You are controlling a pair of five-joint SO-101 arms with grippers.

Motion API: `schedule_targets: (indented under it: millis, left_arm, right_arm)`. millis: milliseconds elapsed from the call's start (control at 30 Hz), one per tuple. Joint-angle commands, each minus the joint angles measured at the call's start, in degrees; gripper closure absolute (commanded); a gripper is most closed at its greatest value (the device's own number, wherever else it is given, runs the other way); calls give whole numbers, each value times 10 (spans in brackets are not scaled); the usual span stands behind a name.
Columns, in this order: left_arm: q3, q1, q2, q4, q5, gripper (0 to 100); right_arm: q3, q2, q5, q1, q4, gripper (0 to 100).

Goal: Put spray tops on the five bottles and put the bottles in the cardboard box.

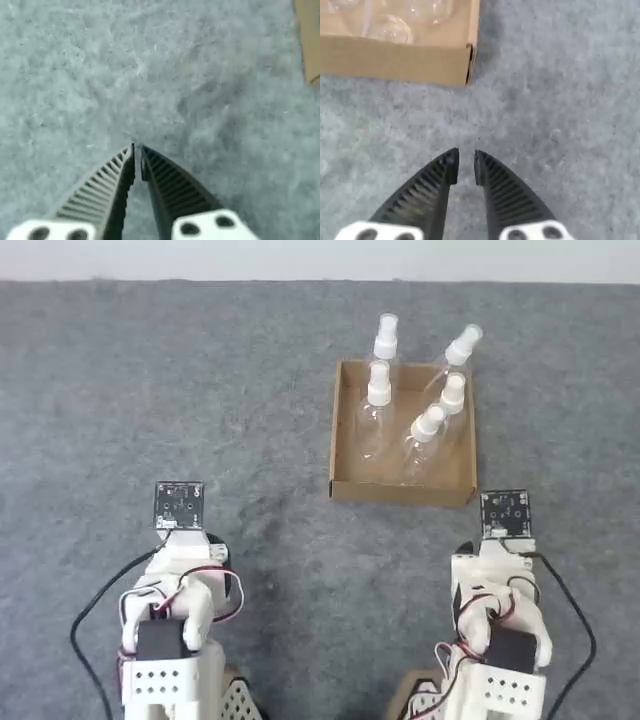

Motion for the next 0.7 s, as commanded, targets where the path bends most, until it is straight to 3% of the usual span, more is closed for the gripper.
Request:
schedule_targets:
  millis: [0,667]
  left_arm:
    - [-3,0,-8,3,1,987]
    - [-3,0,-8,3,1,987]
  right_arm:
    - [12,-10,-8,1,80,991]
    - [12,-10,-9,1,95,990]
